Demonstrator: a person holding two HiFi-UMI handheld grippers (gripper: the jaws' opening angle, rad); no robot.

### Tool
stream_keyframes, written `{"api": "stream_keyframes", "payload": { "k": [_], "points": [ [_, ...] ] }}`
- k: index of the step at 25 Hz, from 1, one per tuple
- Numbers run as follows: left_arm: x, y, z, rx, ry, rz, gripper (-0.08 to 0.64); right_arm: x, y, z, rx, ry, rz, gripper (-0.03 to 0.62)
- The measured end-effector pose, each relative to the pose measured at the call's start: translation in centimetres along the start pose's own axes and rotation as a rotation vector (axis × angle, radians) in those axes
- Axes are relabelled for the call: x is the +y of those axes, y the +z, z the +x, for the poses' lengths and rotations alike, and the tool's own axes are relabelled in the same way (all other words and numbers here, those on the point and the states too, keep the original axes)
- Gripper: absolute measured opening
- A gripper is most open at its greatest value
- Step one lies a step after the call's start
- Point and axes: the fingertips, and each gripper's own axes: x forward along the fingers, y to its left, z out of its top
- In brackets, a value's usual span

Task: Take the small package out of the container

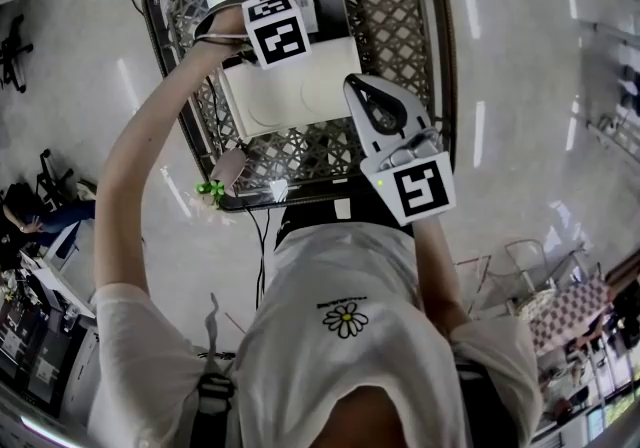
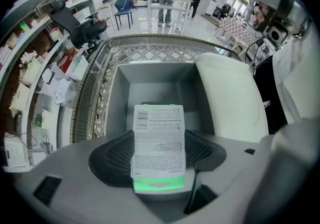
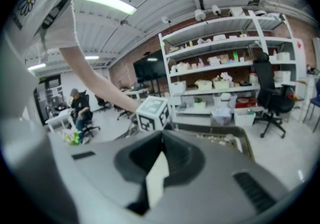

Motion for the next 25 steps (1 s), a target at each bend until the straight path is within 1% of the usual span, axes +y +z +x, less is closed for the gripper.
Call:
{"api": "stream_keyframes", "payload": {
  "k": [4, 7, 9, 11, 13, 15, 19, 22, 25],
  "points": [
    [0.4, 0.9, -2.1, -0.040, 0.027, -0.006, 0.331, -0.4, 0.7, -0.6, -0.023, -0.016, 0.031, 0.031],
    [0.6, 1.4, -4.7, -0.071, 0.058, -0.024, 0.331, -0.8, 1.5, -1.3, -0.029, -0.056, 0.052, 0.031],
    [0.5, 1.8, -6.7, -0.104, 0.083, -0.052, 0.331, -0.9, 2.4, -1.9, -0.039, -0.094, 0.032, 0.031],
    [0.4, 1.8, -8.8, -0.125, 0.117, -0.066, 0.331, -0.7, 3.7, -2.5, -0.062, -0.117, -0.007, 0.031],
    [0.7, 1.8, -11.2, -0.155, 0.176, -0.077, 0.331, -0.4, 5.1, -3.0, -0.087, -0.126, -0.053, 0.031],
    [1.0, 1.5, -13.7, -0.196, 0.232, -0.111, 0.331, 0.2, 6.4, -3.4, -0.103, -0.132, -0.089, 0.031],
    [0.5, -0.3, -18.5, -0.254, 0.330, -0.205, 0.331, 2.1, 8.7, -4.5, -0.138, -0.140, -0.134, 0.031],
    [0.8, -1.9, -21.7, -0.285, 0.407, -0.289, 0.331, 2.4, 10.5, -4.9, -0.172, -0.144, -0.182, 0.031],
    [0.7, -2.6, -25.6, -0.326, 0.527, -0.350, 0.331, 2.7, 12.0, -5.5, -0.201, -0.158, -0.193, 0.031]
  ]
}}
